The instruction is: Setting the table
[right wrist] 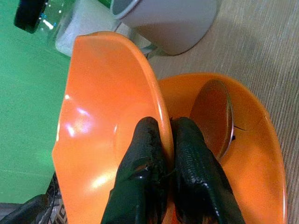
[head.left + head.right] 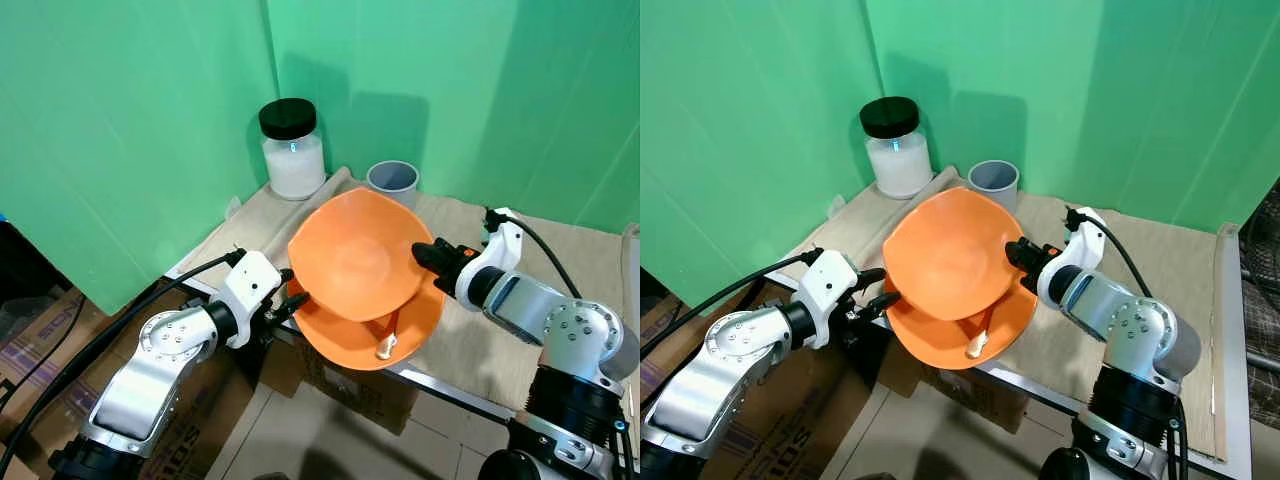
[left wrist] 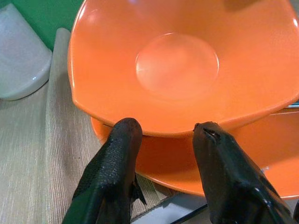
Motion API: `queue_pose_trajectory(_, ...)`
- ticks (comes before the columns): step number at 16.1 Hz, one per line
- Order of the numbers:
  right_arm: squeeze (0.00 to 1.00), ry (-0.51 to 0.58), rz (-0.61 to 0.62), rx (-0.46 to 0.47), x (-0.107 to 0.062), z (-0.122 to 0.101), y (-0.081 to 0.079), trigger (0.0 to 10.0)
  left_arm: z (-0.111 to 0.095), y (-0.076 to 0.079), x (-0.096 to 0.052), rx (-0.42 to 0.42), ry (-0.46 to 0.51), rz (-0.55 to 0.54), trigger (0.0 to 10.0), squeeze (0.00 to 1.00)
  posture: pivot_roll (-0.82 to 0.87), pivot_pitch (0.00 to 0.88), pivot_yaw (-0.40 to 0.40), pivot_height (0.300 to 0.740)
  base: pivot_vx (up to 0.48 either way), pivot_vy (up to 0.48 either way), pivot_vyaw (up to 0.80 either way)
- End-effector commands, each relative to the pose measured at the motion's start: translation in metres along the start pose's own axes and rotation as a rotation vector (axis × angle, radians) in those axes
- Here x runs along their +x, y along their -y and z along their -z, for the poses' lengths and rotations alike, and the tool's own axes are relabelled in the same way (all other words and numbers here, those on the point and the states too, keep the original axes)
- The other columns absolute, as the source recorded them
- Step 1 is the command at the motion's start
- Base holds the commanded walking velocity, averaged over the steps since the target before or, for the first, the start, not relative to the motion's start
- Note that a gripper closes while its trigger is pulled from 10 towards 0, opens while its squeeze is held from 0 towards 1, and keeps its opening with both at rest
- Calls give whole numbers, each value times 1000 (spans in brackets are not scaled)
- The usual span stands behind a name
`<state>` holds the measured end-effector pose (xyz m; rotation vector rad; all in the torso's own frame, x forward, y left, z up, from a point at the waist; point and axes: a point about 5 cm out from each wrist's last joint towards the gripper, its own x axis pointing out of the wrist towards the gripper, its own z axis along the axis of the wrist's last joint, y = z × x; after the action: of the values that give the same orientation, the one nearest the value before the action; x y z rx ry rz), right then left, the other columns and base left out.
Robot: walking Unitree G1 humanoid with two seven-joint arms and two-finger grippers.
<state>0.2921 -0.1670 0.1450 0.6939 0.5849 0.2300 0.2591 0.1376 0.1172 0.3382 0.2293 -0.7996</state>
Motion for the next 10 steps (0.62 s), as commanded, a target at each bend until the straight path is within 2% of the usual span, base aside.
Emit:
queue_pose_trajectory(1,0,27,-48,-11,-5,-6,-6,0,-1,-6,-1,6,1,-16,10000,0,-17,0,111,740,0,0,0)
queue_pose_trajectory(2,0,46,-75,-14,-10,-10,-9,0,-2,-6,-1,-2,10,-19,10000,0,-17,0,110,740,0,0,0)
queue_pose_trajectory(6,0,210,-165,-46,-45,-30,-23,0,-12,-9,-7,-57,70,-48,10000,0,-16,0,102,740,0,0,0)
queue_pose_trajectory(8,0,289,-175,-126,-65,-34,-26,0,-18,-10,-9,-68,103,-79,10000,0,-19,0,96,740,0,0,0)
queue_pose_trajectory(9,0,321,-177,-218,-76,-33,-30,10000,-22,-14,-10,-61,126,-137,10000,0,-24,0,96,740,0,0,0)
queue_pose_trajectory(10,0,364,-147,-324,-85,-30,-34,10000,-27,-21,-9,-48,155,-232,10000,0,-32,0,98,740,0,0,0)
